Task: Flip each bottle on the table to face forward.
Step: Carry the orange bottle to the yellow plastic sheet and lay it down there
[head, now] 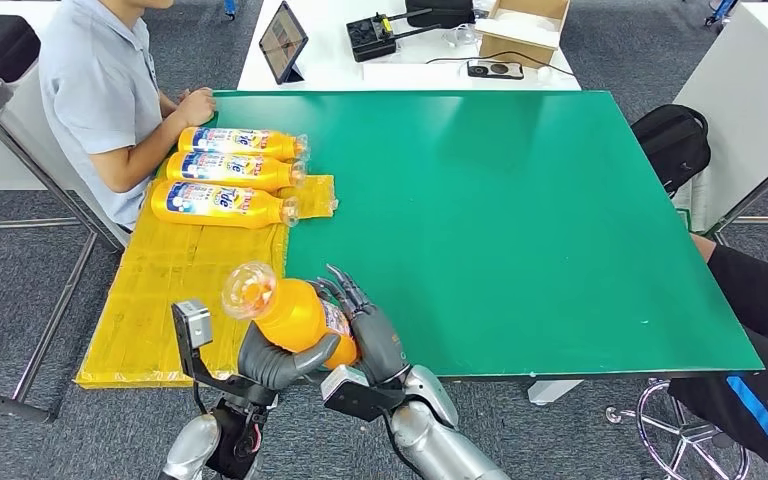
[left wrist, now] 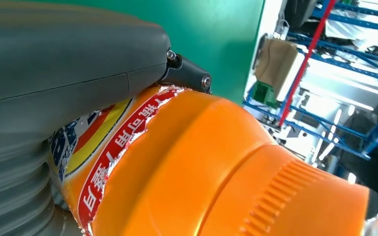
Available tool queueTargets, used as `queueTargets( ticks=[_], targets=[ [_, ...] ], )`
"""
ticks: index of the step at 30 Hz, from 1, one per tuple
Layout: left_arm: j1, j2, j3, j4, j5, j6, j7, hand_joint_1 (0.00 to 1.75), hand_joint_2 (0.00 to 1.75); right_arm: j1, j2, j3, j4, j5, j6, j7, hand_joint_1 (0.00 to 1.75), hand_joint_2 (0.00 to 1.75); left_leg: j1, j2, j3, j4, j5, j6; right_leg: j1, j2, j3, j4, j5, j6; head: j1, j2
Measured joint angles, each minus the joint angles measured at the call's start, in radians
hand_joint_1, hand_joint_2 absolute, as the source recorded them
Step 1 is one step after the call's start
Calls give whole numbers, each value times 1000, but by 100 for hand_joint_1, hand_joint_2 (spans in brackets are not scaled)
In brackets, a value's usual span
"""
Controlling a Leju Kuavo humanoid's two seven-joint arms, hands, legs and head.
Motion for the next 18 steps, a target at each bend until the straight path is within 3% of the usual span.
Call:
queueTargets(
  ticks=[4,10,15,18],
  targets=[
    [-19,2,6,21,-3,20,4,175,175,4,2,15,-16,-20,-43,0,0,0,0,0,0,0,0,0,0,0,0,0,0,0,0,0],
    [-119,45,75,103,-74,142,2,175,175,22,-38,110,-150,-110,-214,-1,0,0,0,0,0,0,1,-1,0,0,0,0,0,0,0,0],
    [-242,105,162,205,-401,367,-32,175,175,56,-73,148,-301,-74,-281,-1,0,0,1,0,0,0,2,-1,1,0,-1,1,0,0,0,0],
    [-324,127,201,273,-606,440,-21,175,175,76,-82,148,-403,-44,-284,-1,0,0,1,-1,0,0,2,-1,1,0,0,1,0,0,0,0]
  ],
)
